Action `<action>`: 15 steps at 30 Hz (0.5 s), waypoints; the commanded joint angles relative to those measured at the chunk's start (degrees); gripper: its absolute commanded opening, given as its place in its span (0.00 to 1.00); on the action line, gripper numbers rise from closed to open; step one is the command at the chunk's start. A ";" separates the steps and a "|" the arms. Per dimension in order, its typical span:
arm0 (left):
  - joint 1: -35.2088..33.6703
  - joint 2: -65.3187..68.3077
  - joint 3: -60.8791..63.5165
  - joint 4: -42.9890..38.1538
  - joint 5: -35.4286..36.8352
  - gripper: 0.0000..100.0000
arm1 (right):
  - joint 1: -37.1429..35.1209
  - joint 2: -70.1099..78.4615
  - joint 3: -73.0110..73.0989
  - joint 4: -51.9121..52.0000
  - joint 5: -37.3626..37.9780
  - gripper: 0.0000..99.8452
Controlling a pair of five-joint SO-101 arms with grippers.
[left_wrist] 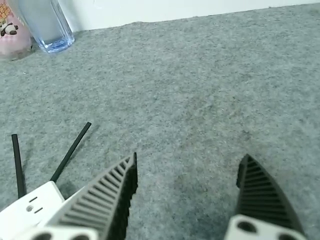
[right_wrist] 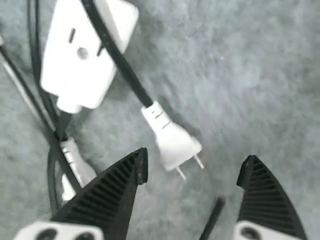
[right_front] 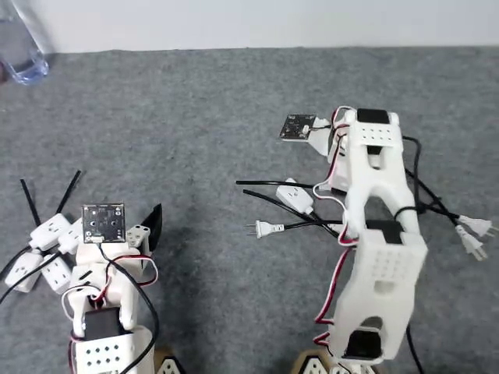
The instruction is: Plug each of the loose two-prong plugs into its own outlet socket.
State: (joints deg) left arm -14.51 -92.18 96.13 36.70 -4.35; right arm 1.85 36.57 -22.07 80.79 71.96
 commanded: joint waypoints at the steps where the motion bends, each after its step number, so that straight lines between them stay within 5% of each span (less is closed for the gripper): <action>1: 0.44 -0.62 -0.40 -1.58 -0.62 0.30 | -0.04 2.68 -7.12 1.89 0.88 0.30; 11: 0.35 -0.70 -0.40 -1.67 -0.70 0.30 | -1.27 9.63 -12.22 2.33 5.71 0.29; 15: 0.35 -0.70 -0.40 -1.67 -0.70 0.30 | -1.01 12.26 -12.22 1.63 7.82 0.15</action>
State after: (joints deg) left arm -14.51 -92.18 96.13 36.70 -4.53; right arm 1.23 48.09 -32.97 82.90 78.02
